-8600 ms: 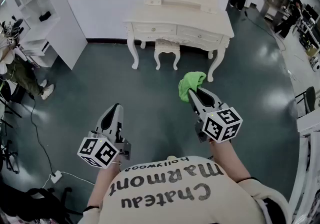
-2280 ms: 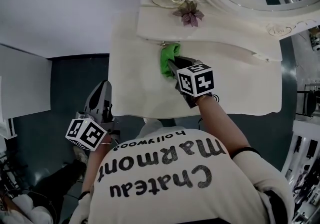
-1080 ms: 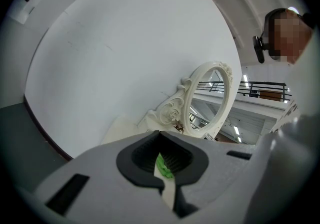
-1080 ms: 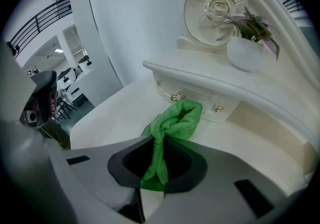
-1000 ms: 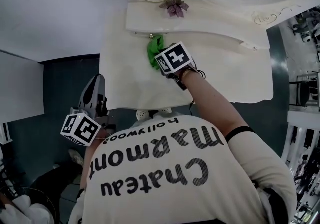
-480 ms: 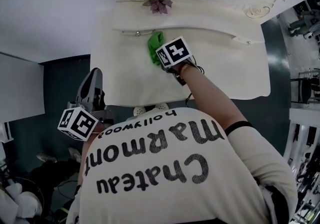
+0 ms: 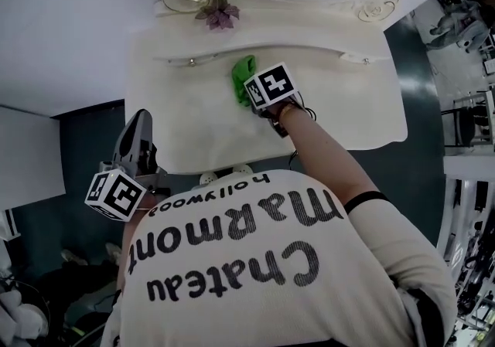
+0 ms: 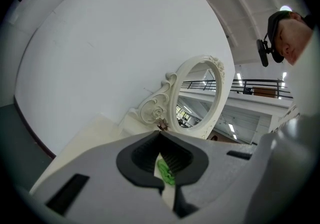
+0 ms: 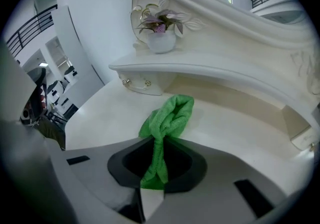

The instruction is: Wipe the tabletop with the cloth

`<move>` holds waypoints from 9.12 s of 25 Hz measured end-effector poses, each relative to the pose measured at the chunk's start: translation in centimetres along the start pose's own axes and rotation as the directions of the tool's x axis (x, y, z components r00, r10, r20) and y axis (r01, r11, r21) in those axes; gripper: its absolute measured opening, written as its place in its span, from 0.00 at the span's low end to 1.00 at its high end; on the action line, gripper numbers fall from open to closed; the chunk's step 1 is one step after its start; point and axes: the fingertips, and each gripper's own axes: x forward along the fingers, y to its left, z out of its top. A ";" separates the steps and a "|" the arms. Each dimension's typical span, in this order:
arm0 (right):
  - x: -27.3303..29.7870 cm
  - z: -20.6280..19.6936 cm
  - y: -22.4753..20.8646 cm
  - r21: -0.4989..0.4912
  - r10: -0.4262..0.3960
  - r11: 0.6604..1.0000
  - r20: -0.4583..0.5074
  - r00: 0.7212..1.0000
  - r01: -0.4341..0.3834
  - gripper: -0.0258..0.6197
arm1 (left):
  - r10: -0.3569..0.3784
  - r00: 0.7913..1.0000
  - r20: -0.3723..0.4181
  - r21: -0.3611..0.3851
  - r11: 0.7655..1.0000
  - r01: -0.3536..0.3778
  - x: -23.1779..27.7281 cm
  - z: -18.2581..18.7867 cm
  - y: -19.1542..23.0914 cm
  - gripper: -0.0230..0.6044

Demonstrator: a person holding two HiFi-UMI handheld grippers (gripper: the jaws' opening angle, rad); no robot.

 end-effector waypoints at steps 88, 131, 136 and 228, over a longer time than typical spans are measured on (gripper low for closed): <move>0.0 -2.7 8.2 -0.192 0.071 0.978 -0.061 0.996 -0.082 0.14 | 0.061 0.997 -0.052 -0.055 0.996 -0.064 -6.7 -3.0 1.8 0.05; -5.0 -7.7 -2.5 0.078 -0.041 0.996 0.016 0.999 0.040 0.14 | 0.080 0.996 -0.032 -0.041 0.996 -0.081 -8.2 -5.7 -0.2 0.05; -5.6 -8.4 -3.3 0.106 -0.060 0.993 0.030 0.998 0.057 0.14 | 0.086 0.996 -0.027 -0.043 0.995 -0.087 -8.7 -5.9 -0.2 0.05; -6.4 -12.1 4.3 0.050 0.027 0.998 0.084 0.996 -0.031 0.15 | 0.139 0.990 0.025 -0.039 0.990 -0.138 -16.3 -8.5 -3.0 0.05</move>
